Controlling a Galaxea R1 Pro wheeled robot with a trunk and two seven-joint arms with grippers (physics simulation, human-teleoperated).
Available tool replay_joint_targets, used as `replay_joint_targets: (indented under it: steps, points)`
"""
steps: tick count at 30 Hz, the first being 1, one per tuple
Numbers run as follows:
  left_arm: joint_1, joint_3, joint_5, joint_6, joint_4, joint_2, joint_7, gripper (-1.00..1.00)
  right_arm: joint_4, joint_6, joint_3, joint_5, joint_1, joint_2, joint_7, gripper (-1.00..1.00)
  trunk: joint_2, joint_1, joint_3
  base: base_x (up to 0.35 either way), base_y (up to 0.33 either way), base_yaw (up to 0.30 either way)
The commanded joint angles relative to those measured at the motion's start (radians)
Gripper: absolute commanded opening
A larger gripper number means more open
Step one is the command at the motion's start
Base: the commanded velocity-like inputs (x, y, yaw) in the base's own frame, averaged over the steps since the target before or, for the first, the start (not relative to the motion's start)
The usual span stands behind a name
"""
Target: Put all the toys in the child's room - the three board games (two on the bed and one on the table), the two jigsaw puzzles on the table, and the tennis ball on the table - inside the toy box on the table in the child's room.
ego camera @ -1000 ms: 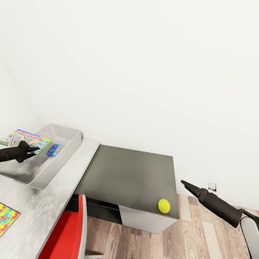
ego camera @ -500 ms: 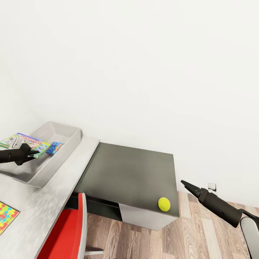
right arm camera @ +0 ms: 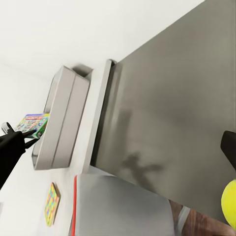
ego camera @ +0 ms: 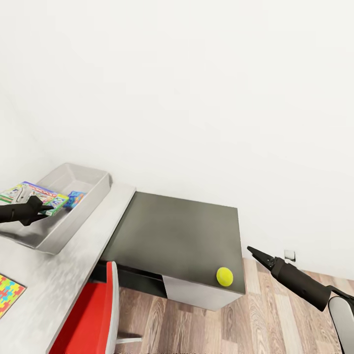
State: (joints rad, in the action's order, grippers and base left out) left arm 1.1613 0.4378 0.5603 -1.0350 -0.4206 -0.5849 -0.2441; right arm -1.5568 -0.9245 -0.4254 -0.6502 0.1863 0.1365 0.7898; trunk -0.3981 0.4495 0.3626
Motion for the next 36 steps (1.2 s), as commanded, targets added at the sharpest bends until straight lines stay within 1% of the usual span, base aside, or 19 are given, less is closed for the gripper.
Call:
replay_joint_targets:
  steps: [1, 8, 30, 36]
  points:
    - [0.001, 0.007, -0.01, -0.005, -0.001, 0.0, -0.008, -1.0, 0.0, -0.005, -0.001, 0.001, 0.001, 0.0, 0.004, 1.0, -0.002, 0.0, 0.003, 0.0, 0.0, 0.0]
    - [0.001, 0.007, -0.007, -0.005, -0.004, -0.001, -0.012, -1.0, 0.0, -0.004, -0.001, 0.001, 0.001, 0.0, 0.003, 1.0, -0.002, 0.0, 0.013, 0.0, 0.0, 0.0]
    - [0.001, 0.006, -0.005, -0.012, -0.001, -0.003, -0.012, -1.0, 0.0, -0.005, -0.001, 0.008, 0.001, -0.001, 0.0, 1.0, -0.002, 0.0, 0.015, 0.0, 0.0, 0.0]
    - [0.001, 0.006, -0.009, -0.012, 0.003, -0.004, -0.011, -1.0, 0.0, -0.005, -0.001, 0.009, 0.001, -0.001, 0.0, 1.0, -0.002, 0.0, 0.021, 0.0, 0.0, 0.0]
